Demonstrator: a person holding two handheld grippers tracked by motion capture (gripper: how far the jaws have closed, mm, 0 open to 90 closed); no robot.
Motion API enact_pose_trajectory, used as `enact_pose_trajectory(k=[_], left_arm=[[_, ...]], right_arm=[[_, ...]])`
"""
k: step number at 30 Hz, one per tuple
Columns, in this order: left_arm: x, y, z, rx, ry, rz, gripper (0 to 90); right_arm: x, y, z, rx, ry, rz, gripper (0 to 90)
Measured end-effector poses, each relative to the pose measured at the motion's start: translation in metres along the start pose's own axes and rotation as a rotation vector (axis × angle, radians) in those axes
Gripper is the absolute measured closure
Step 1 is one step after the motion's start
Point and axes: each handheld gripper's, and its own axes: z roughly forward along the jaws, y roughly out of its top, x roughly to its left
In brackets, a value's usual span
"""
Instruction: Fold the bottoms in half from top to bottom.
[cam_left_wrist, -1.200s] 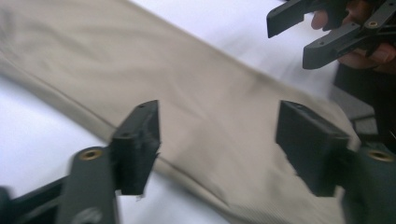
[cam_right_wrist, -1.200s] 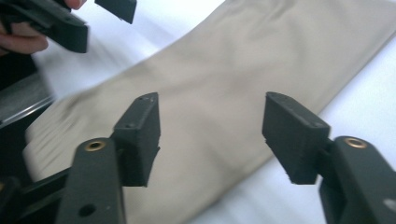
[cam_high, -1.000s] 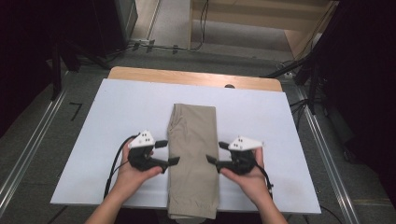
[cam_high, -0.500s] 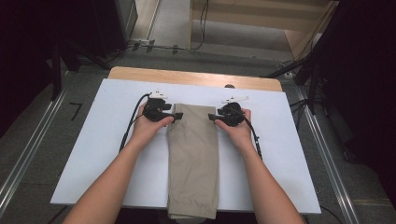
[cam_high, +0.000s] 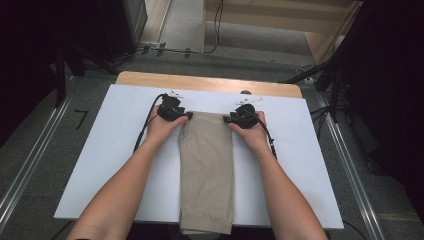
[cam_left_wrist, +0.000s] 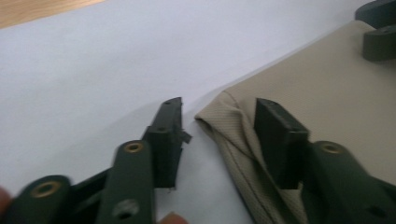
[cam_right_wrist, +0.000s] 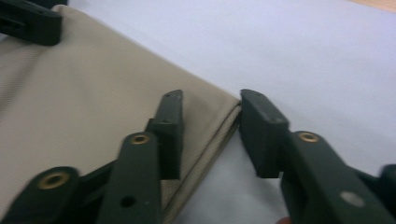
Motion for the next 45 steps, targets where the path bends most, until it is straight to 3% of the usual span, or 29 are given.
enact_pose_trajectory(k=[1, 3, 5, 9, 13, 16, 20, 22, 23, 24, 25, 26, 28, 31, 36, 41, 45], left_arm=[[-0.002, 0.000, 0.000, -0.001, -0.003, 0.006, 66.4], [-0.001, 0.001, 0.000, 0.013, -0.040, -0.042, 75.2], [0.002, 0.001, 0.000, 0.017, -0.071, -0.079, 82.0], [0.003, 0.010, -0.003, 0.011, -0.057, -0.034, 87.9], [0.011, 0.036, -0.013, -0.058, -0.041, -0.041, 88.4], [0.017, 0.061, -0.022, -0.101, -0.018, -0.017, 88.4], [0.021, 0.092, -0.029, -0.144, -0.001, 0.000, 88.5], [0.025, 0.103, -0.029, -0.161, -0.008, 0.008, 88.0], [0.027, 0.106, -0.029, -0.175, 0.002, 0.003, 86.1], [0.030, 0.107, -0.031, -0.198, 0.024, -0.016, 78.0], [0.034, 0.107, -0.033, -0.216, 0.029, -0.051, 68.1], [0.037, 0.105, -0.037, -0.231, 0.014, -0.097, 58.3], [0.041, 0.101, -0.043, -0.242, -0.018, -0.147, 36.7], [0.037, 0.087, -0.053, -0.242, -0.053, -0.122, 22.3], [0.021, 0.057, -0.071, -0.276, -0.130, -0.117, 14.9], [-0.004, 0.027, -0.090, -0.270, -0.171, -0.052, 11.8], [-0.026, 0.002, -0.103, -0.271, -0.227, -0.024, 11.3]], right_arm=[[0.000, 0.000, 0.000, 0.002, 0.014, -0.001, 68.6], [0.001, 0.000, 0.001, 0.012, 0.062, 0.011, 79.5], [0.006, 0.003, 0.000, 0.026, 0.043, -0.019, 83.1], [0.006, 0.016, -0.001, 0.051, 0.028, -0.048, 85.2], [0.001, 0.041, -0.008, 0.012, 0.016, -0.048, 85.3], [-0.006, 0.062, -0.018, -0.035, -0.005, -0.041, 85.5], [-0.018, 0.084, -0.029, -0.109, -0.029, 0.003, 85.6], [-0.022, 0.093, -0.030, -0.131, -0.045, 0.038, 84.0], [-0.023, 0.096, -0.030, -0.142, -0.067, 0.049, 77.5], [-0.025, 0.100, -0.030, -0.154, -0.079, 0.063, 61.5], [-0.026, 0.103, -0.030, -0.152, -0.076, 0.087, 45.4], [-0.027, 0.105, -0.032, -0.137, -0.078, 0.108, 36.0], [-0.026, 0.104, -0.037, -0.128, -0.090, 0.114, 29.6], [-0.024, 0.092, -0.048, -0.142, -0.053, 0.129, 27.6], [-0.007, 0.060, -0.062, -0.171, -0.015, 0.106, 24.5], [0.015, 0.025, -0.079, -0.174, 0.026, 0.057, 18.8], [0.033, 0.002, -0.096, -0.181, 0.040, 0.044, 15.6]])
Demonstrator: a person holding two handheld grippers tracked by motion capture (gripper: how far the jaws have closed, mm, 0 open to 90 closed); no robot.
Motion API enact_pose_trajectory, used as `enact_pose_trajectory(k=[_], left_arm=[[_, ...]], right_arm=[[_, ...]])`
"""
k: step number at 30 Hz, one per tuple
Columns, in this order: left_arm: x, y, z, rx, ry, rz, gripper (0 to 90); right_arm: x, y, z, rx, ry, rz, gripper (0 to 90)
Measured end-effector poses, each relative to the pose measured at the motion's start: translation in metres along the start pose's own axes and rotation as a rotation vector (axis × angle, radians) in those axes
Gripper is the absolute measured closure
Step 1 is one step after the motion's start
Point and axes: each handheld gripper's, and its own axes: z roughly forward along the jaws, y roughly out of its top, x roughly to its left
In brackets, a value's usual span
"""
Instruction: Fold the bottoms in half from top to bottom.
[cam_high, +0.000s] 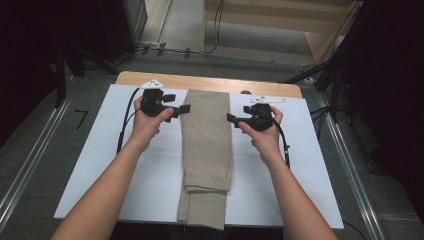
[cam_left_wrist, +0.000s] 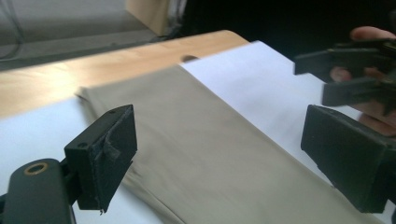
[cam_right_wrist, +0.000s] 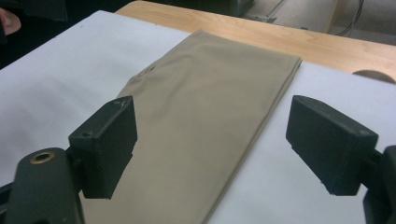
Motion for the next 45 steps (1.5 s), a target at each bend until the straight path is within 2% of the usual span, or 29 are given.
enact_pose_trajectory(k=[5, 10, 13, 18, 20, 22, 23, 25, 27, 32, 34, 37, 40, 42, 44, 45], left_arm=[[-0.036, -0.039, -0.007, 0.014, -0.046, 0.008, 11.4], [-0.066, -0.071, -0.010, 0.048, -0.069, 0.030, 12.2], [-0.081, -0.087, -0.014, 0.080, -0.061, 0.036, 14.5], [-0.098, -0.111, -0.022, 0.125, -0.043, 0.040, 23.2], [-0.103, -0.119, -0.022, 0.160, -0.019, 0.042, 30.0], [-0.105, -0.129, -0.024, 0.162, -0.022, 0.024, 34.2], [-0.106, -0.133, -0.024, 0.165, -0.020, 0.019, 37.6], [-0.109, -0.134, -0.026, 0.160, -0.010, 0.033, 40.9], [-0.111, -0.134, -0.028, 0.158, -0.015, 0.032, 46.9], [-0.117, -0.138, -0.024, 0.209, -0.014, 0.060, 67.3], [-0.119, -0.138, -0.023, 0.219, -0.005, 0.070, 72.8], [-0.119, -0.138, -0.021, 0.224, -0.021, 0.061, 82.4], [-0.120, -0.137, -0.022, 0.221, -0.026, 0.078, 86.6], [-0.120, -0.135, -0.024, 0.196, -0.041, 0.069, 87.0], [-0.119, -0.133, -0.028, 0.171, -0.066, 0.041, 87.1], [-0.120, -0.131, -0.030, 0.169, -0.072, 0.043, 87.1]], right_arm=[[0.022, -0.029, -0.023, -0.019, -0.003, -0.014, 15.6], [0.045, -0.064, -0.033, 0.027, 0.017, -0.037, 17.4], [0.056, -0.083, -0.040, 0.051, 0.034, -0.041, 20.7], [0.070, -0.109, -0.053, 0.068, 0.064, 0.002, 28.7], [0.076, -0.118, -0.056, 0.080, 0.064, -0.008, 32.9], [0.082, -0.123, -0.056, 0.110, 0.061, -0.037, 35.9], [0.084, -0.126, -0.057, 0.119, 0.050, -0.036, 38.2], [0.086, -0.130, -0.058, 0.128, 0.062, 0.005, 41.9], [0.089, -0.135, -0.057, 0.145, 0.058, 0.023, 45.3], [0.093, -0.140, -0.053, 0.158, 0.080, 0.059, 50.9], [0.096, -0.141, -0.049, 0.167, 0.091, 0.059, 59.0], [0.100, -0.142, -0.046, 0.165, 0.121, 0.042, 72.0], [0.102, -0.141, -0.045, 0.160, 0.122, 0.024, 79.1], [0.101, -0.140, -0.045, 0.149, 0.130, 0.027, 81.6], [0.101, -0.139, -0.048, 0.134, 0.140, 0.028, 82.3], [0.103, -0.138, -0.051, 0.121, 0.143, 0.022, 82.4]])
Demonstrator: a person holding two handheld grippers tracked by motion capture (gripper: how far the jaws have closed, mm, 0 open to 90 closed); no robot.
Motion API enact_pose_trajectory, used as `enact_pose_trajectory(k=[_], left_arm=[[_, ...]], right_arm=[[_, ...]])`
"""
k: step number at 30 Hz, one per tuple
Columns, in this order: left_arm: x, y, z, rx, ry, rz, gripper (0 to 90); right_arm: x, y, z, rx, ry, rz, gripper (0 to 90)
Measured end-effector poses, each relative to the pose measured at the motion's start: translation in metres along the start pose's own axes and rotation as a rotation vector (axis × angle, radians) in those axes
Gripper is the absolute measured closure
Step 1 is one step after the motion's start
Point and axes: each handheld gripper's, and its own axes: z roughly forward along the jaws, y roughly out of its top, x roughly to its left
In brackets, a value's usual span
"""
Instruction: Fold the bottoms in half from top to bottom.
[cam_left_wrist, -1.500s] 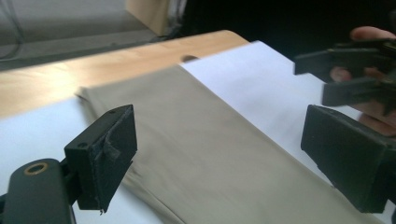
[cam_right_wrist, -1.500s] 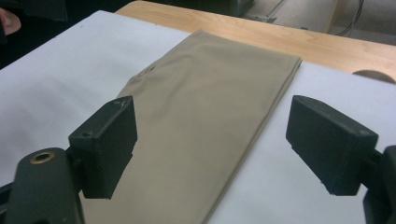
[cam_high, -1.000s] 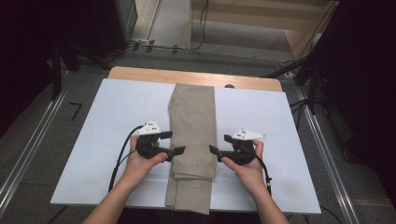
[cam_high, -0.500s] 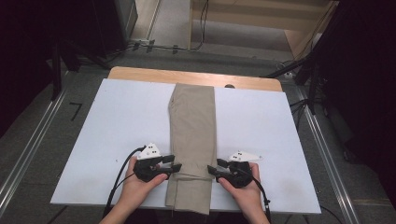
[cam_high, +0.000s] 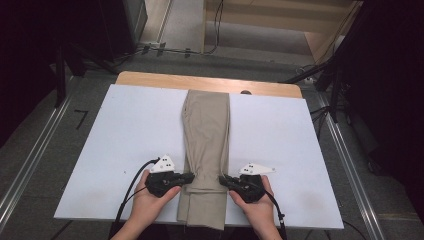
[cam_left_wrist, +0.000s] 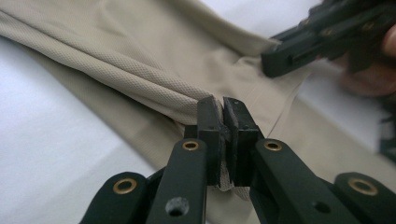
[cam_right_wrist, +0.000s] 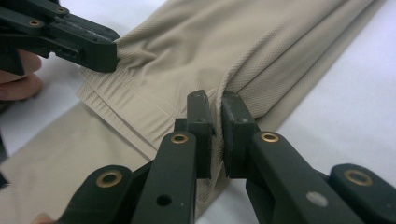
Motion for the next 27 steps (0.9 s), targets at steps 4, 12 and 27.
enact_pose_trajectory(k=[4, 12, 27], left_arm=[[-0.009, 0.002, -0.010, -0.009, -0.029, 0.017, 87.1], [-0.032, -0.008, -0.029, -0.003, -0.056, 0.023, 86.9], [-0.062, -0.032, -0.064, -0.076, -0.019, 0.070, 37.6]], right_arm=[[0.010, 0.002, -0.014, -0.039, 0.024, -0.034, 82.5], [0.036, -0.013, -0.037, -0.065, 0.039, -0.047, 82.4], [0.079, -0.045, -0.072, -0.054, 0.016, -0.075, 40.1]])
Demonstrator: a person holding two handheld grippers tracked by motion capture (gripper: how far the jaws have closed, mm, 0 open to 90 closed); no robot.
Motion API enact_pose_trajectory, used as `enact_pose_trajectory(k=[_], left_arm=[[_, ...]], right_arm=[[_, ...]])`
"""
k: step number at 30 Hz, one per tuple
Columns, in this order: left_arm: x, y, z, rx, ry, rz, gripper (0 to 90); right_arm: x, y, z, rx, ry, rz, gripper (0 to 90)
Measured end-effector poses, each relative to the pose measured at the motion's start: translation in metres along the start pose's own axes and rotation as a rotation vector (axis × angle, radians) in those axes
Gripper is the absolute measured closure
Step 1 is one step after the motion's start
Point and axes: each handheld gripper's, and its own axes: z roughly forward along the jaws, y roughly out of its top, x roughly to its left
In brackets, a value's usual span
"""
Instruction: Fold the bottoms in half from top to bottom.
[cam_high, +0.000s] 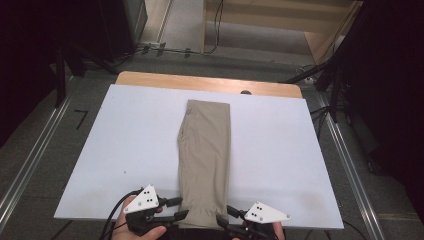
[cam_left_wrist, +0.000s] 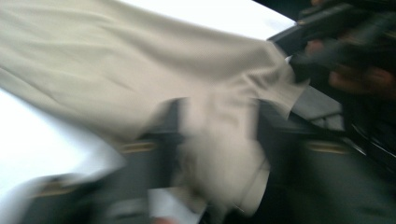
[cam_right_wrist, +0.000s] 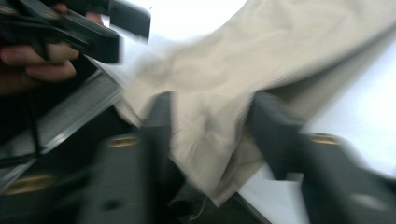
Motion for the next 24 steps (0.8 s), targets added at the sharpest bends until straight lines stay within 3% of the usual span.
enact_pose_trajectory(k=[2, 4, 7, 10, 14, 15, 17, 19, 21, 24], left_arm=[[0.004, 0.003, -0.003, -0.027, -0.008, 0.004, 36.1], [0.006, 0.004, 0.001, -0.018, -0.027, 0.024, 48.7], [0.006, 0.001, 0.017, 0.038, -0.019, 0.043, 64.6], [0.011, -0.005, 0.031, 0.119, -0.050, 0.022, 79.7], [0.015, -0.018, 0.038, 0.200, -0.028, -0.007, 83.9], [0.016, -0.019, 0.038, 0.203, -0.028, -0.015, 83.4], [0.016, -0.016, 0.037, 0.190, -0.039, -0.012, 76.0], [0.016, -0.007, 0.032, 0.148, -0.045, 0.005, 57.8], [0.021, 0.004, 0.027, 0.101, -0.054, 0.004, 45.6], [0.033, 0.020, 0.024, 0.049, -0.038, 0.014, 32.1]], right_arm=[[-0.001, 0.001, -0.007, -0.040, -0.018, -0.023, 39.1], [-0.007, 0.002, -0.010, -0.072, -0.024, -0.029, 50.5], [-0.014, 0.006, 0.000, -0.056, -0.007, -0.057, 68.6], [-0.017, 0.004, 0.020, 0.004, -0.018, -0.095, 78.2], [-0.021, -0.011, 0.039, 0.126, -0.028, -0.114, 81.4], [-0.022, -0.015, 0.040, 0.146, -0.029, -0.112, 81.5], [-0.026, -0.018, 0.037, 0.133, 0.006, -0.080, 79.7], [-0.028, -0.013, 0.032, 0.119, 0.026, -0.077, 71.1], [-0.032, -0.005, 0.030, 0.096, 0.067, -0.072, 62.3], [-0.037, 0.014, 0.029, 0.080, 0.037, -0.122, 50.0]])
